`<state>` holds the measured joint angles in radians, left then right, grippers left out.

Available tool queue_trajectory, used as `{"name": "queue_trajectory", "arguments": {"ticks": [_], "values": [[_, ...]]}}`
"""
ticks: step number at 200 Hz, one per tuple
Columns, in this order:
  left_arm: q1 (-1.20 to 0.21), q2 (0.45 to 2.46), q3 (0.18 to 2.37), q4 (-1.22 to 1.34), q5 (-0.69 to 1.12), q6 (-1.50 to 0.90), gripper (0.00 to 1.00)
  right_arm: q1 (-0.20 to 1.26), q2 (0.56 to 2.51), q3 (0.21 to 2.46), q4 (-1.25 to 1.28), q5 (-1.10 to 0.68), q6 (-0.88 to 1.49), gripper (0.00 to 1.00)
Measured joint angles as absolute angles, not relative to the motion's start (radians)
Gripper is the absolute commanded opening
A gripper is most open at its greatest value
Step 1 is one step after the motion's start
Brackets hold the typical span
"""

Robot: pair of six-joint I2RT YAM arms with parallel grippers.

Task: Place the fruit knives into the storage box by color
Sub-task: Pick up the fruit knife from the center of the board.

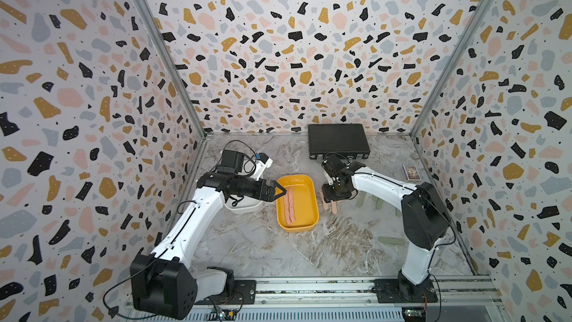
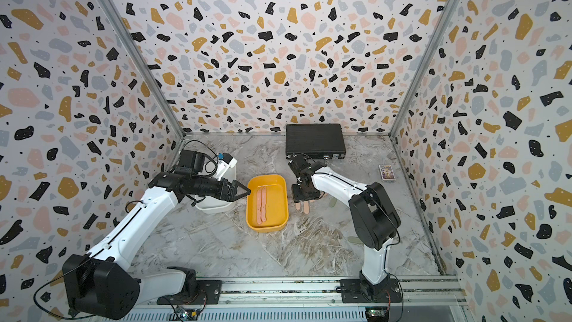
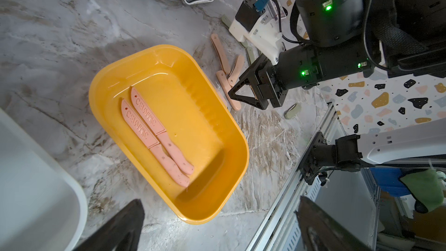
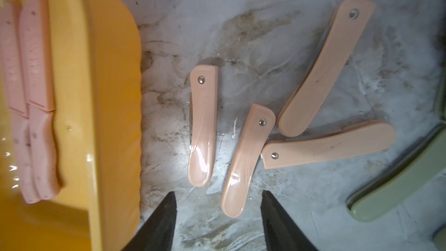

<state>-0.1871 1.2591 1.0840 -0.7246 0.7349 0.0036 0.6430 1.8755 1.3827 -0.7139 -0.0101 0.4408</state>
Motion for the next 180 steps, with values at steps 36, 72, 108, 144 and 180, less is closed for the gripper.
{"name": "queue_trajectory", "arguments": {"ticks": [36, 72, 108, 144, 180], "values": [[-0.187, 1.259, 1.084, -0.722, 0.722, 0.007, 0.99, 0.643, 1.93, 1.425, -0.713, -0.032, 0.443, 0.54], [-0.187, 1.261, 1.084, -0.724, 0.715, 0.017, 0.99, 0.643, 1.956, 1.442, -0.707, -0.047, 0.447, 0.51], [-0.178, 1.285, 1.086, -0.76, 0.731, 0.052, 0.99, 0.643, 1.993, 1.475, -0.708, -0.061, 0.447, 0.5], [-0.157, 1.282, 1.084, -0.766, 0.769, 0.06, 0.99, 0.645, 2.032, 1.491, -0.707, -0.061, 0.448, 0.48], [-0.151, 1.282, 1.072, -0.765, 0.796, 0.059, 0.99, 0.657, 2.056, 1.495, -0.721, -0.04, 0.445, 0.48]]}}
